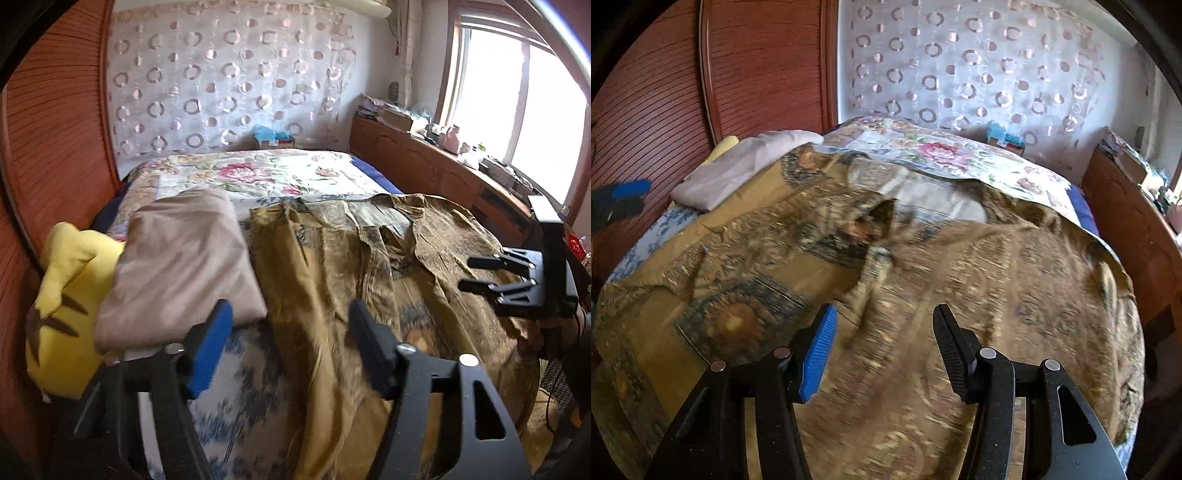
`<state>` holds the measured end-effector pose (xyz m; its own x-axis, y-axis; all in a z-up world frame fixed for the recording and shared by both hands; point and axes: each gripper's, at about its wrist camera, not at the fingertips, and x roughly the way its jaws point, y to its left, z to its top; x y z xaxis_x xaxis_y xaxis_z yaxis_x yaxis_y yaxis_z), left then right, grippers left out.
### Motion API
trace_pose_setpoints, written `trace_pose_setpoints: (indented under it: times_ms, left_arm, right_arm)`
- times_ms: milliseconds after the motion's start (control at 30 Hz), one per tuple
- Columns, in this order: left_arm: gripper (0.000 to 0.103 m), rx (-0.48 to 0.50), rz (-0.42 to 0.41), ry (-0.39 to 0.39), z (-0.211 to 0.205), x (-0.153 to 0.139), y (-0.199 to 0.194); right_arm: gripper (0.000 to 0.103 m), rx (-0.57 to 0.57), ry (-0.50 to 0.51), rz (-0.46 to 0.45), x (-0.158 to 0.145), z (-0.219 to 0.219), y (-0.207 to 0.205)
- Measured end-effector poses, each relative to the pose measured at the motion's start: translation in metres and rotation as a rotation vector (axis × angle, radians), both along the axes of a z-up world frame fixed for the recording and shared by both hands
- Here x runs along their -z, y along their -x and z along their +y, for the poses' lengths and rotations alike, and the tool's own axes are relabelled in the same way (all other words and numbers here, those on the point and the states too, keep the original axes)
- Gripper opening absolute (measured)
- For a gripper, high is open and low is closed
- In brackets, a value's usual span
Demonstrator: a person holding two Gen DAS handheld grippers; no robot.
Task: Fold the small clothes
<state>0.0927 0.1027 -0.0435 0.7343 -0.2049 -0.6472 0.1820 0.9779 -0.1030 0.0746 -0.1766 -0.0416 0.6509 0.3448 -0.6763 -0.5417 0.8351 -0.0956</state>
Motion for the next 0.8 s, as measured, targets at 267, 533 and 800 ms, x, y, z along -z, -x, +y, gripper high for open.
trace_pose_setpoints:
  times_ms: [267, 533, 800]
  left_arm:
    - [0.045, 0.013, 0.068, -0.041, -0.026, 0.015, -0.064]
    - [0.033, -0.012, 0.168, -0.124, -0.039, 0.04, -0.123]
    - [0.003, -0.045, 0.077, -0.114, -0.019, 0.014, -0.112]
  right_arm:
    - [0.056, 0.024, 0.009, 0.039, 0.007, -0.02, 0.001]
    - [0.056, 0.027, -0.02, 0.082, 0.011, -0.024, -0.003]
    - [0.056, 0.028, -0.018, 0.078, 0.013, -0.024, -0.004]
